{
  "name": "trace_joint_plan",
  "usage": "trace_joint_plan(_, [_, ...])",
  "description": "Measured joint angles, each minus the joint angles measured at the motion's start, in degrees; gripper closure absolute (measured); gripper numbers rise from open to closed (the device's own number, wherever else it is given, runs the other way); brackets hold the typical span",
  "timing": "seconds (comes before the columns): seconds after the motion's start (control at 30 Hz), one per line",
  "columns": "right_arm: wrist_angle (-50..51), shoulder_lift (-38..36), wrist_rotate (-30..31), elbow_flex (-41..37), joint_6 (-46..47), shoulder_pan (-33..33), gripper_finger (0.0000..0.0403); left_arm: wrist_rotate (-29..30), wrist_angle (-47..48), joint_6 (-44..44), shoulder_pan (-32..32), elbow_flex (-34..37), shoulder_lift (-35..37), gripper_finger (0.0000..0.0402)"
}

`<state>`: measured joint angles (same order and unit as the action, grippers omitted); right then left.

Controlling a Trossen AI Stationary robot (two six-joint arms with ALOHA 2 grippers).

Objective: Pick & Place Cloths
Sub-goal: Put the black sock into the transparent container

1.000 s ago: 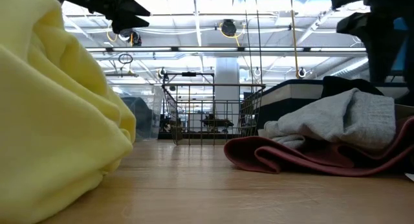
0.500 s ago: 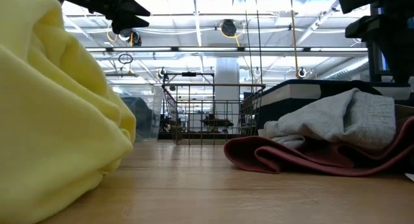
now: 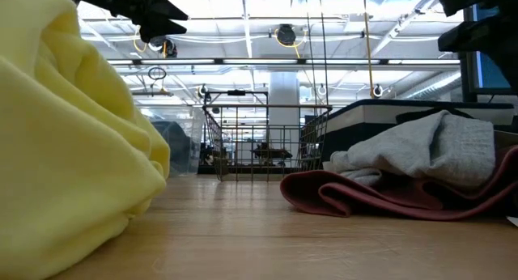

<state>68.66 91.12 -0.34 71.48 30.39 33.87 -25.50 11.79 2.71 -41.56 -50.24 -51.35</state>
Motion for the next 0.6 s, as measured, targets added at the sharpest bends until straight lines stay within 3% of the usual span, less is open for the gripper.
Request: trace_joint_plan(0.6, [-6.77, -5.47, -1.33, 0.0, 1.5, 0.0, 0.0218, 0.04, 0.11, -0.67, -0.02, 0.0, 0.0, 0.0174])
